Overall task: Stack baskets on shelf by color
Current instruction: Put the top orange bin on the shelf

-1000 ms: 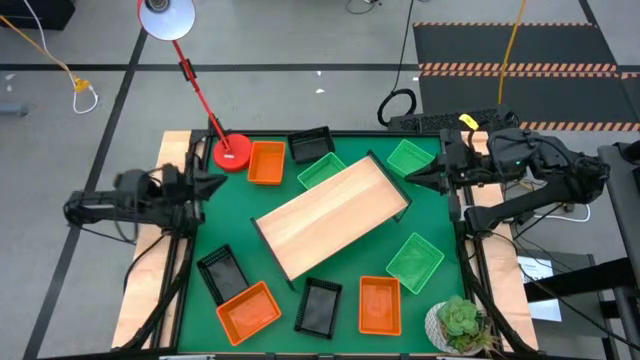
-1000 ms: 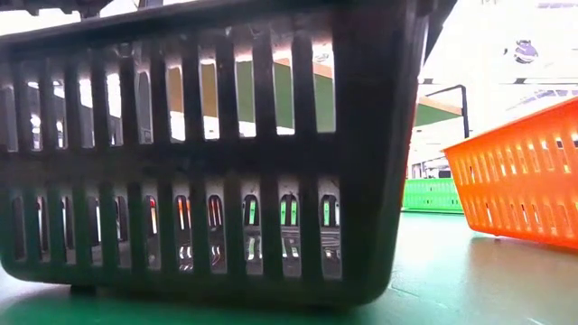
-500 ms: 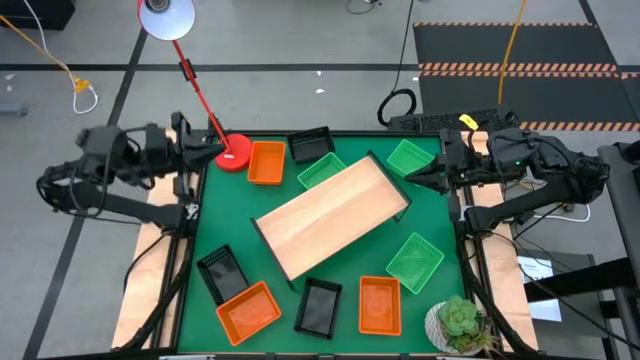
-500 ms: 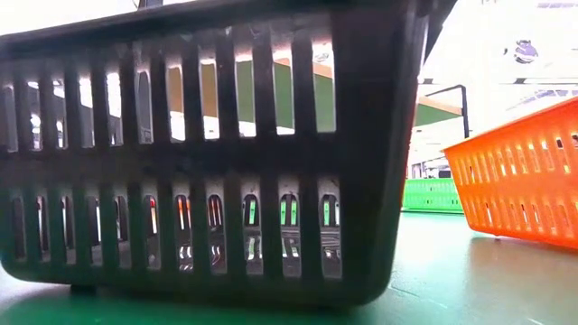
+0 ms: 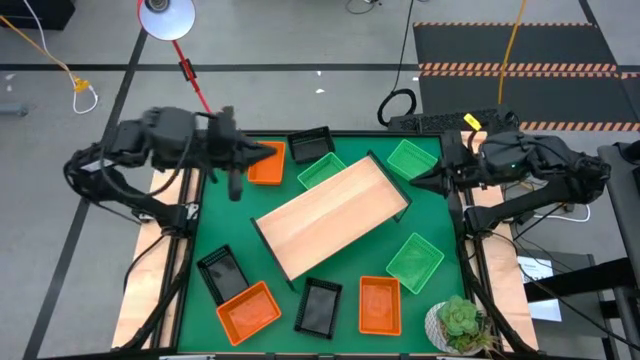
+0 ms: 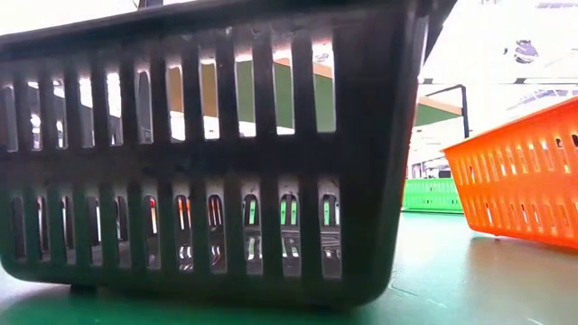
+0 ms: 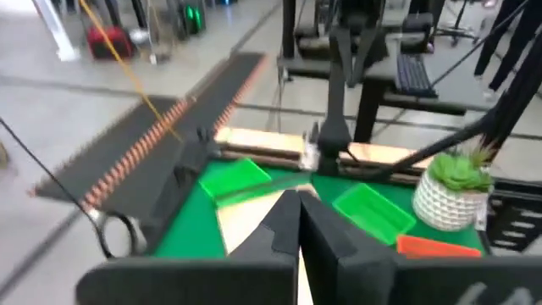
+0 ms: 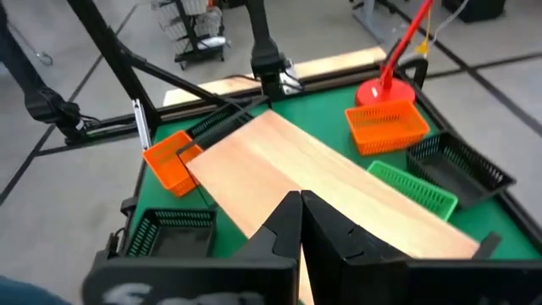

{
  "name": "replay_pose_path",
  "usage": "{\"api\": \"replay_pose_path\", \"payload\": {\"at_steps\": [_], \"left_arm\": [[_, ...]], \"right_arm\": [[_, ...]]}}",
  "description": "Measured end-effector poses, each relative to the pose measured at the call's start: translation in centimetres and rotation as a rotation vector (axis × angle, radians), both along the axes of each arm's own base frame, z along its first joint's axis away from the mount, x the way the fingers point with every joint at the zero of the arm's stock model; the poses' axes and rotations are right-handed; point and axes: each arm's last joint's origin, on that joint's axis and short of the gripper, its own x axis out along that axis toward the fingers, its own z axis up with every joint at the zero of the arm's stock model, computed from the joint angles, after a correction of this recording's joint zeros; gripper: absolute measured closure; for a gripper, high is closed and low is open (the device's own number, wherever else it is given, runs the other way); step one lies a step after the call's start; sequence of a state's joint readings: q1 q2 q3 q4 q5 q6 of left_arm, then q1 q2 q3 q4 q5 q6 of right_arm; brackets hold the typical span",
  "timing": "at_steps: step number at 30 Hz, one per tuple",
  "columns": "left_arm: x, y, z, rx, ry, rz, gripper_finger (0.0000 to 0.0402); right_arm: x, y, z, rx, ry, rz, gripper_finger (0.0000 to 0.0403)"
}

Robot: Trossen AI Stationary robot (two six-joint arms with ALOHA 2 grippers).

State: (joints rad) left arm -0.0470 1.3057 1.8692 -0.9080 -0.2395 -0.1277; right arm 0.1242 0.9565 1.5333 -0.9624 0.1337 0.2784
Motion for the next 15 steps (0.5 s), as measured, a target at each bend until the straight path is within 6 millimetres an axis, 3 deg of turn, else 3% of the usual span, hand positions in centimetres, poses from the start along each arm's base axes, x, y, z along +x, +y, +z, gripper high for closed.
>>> {"api": "replay_pose_path", "payload": {"at_steps": [7,15], "left_arm": [[0.2,0.1,-1.7,-0.184,0.123,0.072,0.0399],[-1.6,2.6,-4.1,-0.203,0.409,0.223,0.0399]], "right_arm": [[0.1,0.0,-0.7,0.058,0.052,-0.035,0.0403],[1.0,0.1,-0.6,0.268,0.014,-0.138,0.0403]]}}
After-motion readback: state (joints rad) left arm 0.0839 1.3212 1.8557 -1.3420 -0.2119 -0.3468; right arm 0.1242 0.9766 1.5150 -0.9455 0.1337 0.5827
